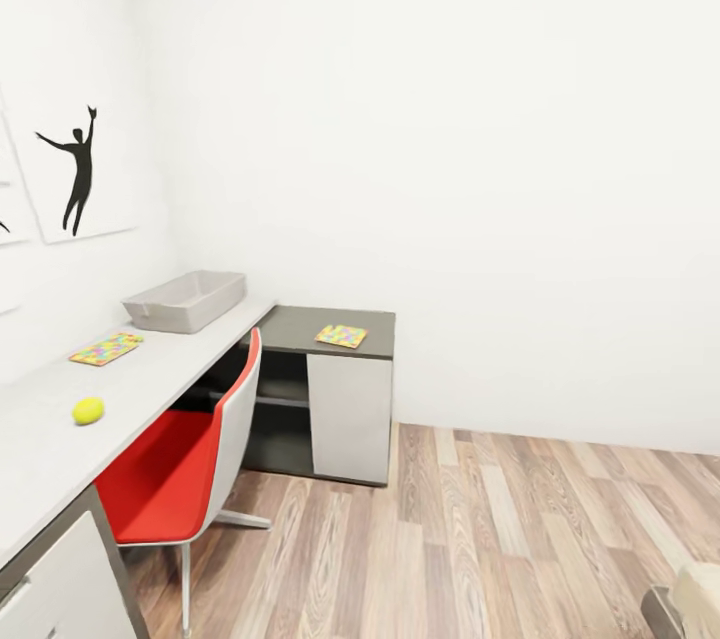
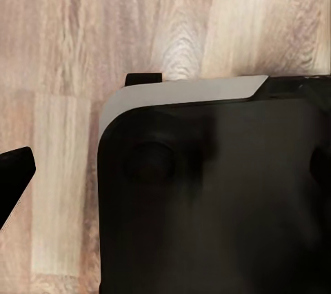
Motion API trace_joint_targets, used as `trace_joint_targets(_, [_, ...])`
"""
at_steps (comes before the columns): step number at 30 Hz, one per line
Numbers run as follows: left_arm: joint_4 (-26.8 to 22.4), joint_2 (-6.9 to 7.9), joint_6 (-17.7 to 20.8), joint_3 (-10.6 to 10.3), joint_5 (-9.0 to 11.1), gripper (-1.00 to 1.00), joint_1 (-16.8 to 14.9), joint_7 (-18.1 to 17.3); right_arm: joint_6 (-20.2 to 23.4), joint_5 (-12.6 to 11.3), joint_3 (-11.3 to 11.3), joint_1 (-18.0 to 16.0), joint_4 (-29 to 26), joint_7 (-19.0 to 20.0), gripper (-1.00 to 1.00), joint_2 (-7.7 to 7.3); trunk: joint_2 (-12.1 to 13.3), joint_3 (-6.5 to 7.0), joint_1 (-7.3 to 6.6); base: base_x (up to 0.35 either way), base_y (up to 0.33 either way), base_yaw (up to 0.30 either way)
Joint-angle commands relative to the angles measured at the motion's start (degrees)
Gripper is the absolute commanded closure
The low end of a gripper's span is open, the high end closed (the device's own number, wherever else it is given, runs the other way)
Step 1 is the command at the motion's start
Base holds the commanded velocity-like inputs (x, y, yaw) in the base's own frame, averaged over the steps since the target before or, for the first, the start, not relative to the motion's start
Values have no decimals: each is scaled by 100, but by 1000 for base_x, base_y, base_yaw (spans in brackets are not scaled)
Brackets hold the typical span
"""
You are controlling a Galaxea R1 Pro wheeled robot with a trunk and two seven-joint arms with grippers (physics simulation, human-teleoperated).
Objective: Put all the toys in the child's room - the three board games (two on the bed and one on the table), the two jigsaw puzzles on the table, and the tennis ball on the table - inside the toy box on the table in the child's room.
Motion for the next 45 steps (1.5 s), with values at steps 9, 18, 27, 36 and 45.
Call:
trace_joint_targets(9, [2,0,-17,-3,-1,-100,-1,-1,-24,-8,-3,-2,5,0,-100,3,-3,-5,0,0,0,-285])
trace_joint_targets(18, [1,0,-17,-2,-4,-100,-1,-1,-24,-8,-3,-2,5,0,-100,1,-3,-5,0,0,0,-285])
trace_joint_targets(27, [-1,0,-16,-3,-4,-100,-1,-1,-24,-8,-3,-2,5,0,-100,2,-3,-5,0,0,0,-285])
trace_joint_targets(36, [0,0,-16,-4,-3,-100,-1,-1,-25,-8,0,-2,5,0,-100,9,-3,-5,0,0,0,-285])
trace_joint_targets(45, [2,0,-16,-4,-4,-100,-1,-1,-28,-8,0,-2,5,0,-100,10,-3,-5,0,0,0,-285])
